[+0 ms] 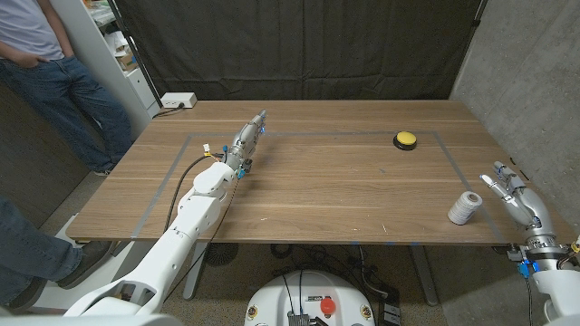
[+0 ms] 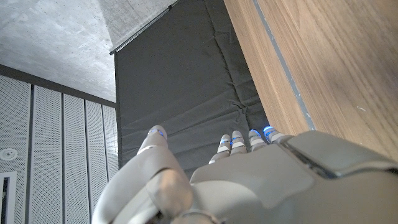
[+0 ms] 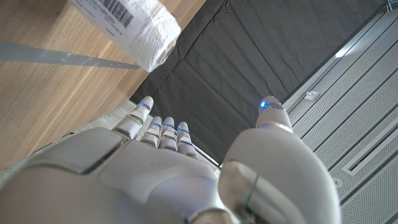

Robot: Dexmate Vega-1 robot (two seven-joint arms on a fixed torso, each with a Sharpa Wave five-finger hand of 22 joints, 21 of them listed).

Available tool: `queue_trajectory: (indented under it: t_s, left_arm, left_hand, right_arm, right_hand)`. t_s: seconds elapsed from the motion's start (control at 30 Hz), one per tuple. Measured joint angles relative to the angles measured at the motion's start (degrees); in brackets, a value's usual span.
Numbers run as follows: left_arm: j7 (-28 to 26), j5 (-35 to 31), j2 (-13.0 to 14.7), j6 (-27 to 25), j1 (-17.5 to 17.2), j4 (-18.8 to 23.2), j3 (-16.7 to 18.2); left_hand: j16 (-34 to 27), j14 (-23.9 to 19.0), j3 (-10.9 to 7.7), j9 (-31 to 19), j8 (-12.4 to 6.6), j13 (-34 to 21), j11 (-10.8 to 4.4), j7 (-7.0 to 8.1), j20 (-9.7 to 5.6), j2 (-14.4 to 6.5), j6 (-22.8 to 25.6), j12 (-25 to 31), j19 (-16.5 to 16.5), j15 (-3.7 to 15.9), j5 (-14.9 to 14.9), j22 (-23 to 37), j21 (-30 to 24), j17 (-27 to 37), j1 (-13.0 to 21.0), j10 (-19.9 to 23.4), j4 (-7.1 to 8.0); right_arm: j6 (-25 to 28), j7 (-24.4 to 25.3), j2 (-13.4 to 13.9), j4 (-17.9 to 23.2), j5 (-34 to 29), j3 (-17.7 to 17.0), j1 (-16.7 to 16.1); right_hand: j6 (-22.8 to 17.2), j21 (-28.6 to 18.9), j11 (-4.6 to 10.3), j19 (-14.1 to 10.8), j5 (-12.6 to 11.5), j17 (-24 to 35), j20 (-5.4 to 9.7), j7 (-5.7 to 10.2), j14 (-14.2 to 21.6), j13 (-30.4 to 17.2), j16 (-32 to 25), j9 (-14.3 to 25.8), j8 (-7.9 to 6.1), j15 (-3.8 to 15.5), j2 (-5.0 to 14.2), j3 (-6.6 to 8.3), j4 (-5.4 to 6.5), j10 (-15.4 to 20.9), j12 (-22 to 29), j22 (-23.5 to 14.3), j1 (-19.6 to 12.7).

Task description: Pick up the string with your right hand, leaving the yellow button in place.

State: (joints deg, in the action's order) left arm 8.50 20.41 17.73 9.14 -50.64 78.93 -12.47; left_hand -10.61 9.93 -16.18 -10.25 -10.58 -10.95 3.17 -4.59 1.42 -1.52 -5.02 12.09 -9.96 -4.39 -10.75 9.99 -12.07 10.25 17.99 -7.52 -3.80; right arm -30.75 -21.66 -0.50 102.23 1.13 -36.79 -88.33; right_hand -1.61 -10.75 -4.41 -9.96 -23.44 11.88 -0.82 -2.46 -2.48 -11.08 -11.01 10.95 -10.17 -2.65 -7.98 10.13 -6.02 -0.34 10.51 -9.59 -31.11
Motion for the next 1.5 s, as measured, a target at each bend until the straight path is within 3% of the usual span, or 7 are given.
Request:
queue_trajectory:
  t_s: [0.27, 0.6, 1.5]
  left_arm:
    - [0.1, 0.0, 0.0, -0.1, 0.2, -0.4, 0.0]
    - [0.4, -0.1, 0.0, -0.3, 0.7, -1.2, 0.0]
    - [1.0, -0.1, -0.5, -0.3, 1.9, -3.1, -0.3]
  left_hand:
    - [0.0, 0.0, 0.00, 0.0, 0.00, 0.0, 0.00, 0.00, 0.21, 0.0, 0.0, 0.0, 0.2, 0.00, 0.0, 0.3, 0.0, 0.0, 0.0, 0.0, 0.00]
    - [0.0, 0.0, -0.06, 0.0, -0.23, 0.0, 0.00, 0.31, 0.43, 0.0, 0.3, 0.0, 0.0, 0.00, 0.0, 0.3, 0.0, 0.0, 0.0, 0.0, -0.42]
    - [0.0, 0.0, 0.08, 0.0, -0.23, 0.0, -0.01, 0.63, 0.64, 0.0, 0.6, 0.0, 0.2, 0.00, 0.0, 0.3, 0.2, 0.0, 0.0, 0.0, -0.55]
  right_arm:
    - [-0.3, 0.6, -0.2, 0.2, -1.2, 0.1, -0.4]
    - [-0.6, 0.9, -0.2, 0.2, -2.2, 0.3, -0.6]
    - [-6.3, 9.0, -2.6, -2.6, -12.7, -0.1, -0.3]
  right_hand:
    - [1.0, 0.0, 0.00, -0.2, -0.5, 0.0, -0.24, 1.02, -0.7, 0.0, 0.0, 0.0, 0.03, -0.73, 0.02, -0.23, -0.23, -0.6, 0.0, 0.0, -0.6]
    - [1.7, -0.3, 0.52, -2.3, -1.2, 0.0, -3.50, 2.37, -0.9, 0.0, 0.0, 0.1, -0.13, -1.35, 0.02, -0.63, -0.30, -1.8, 0.0, 0.0, -0.6]
    - [2.0, -0.3, 0.19, -2.7, -2.0, 0.0, -3.06, 2.23, -1.2, 0.0, -0.2, 0.1, -0.69, -1.21, 0.22, -1.35, -0.52, -2.0, 0.4, 0.0, -1.4]
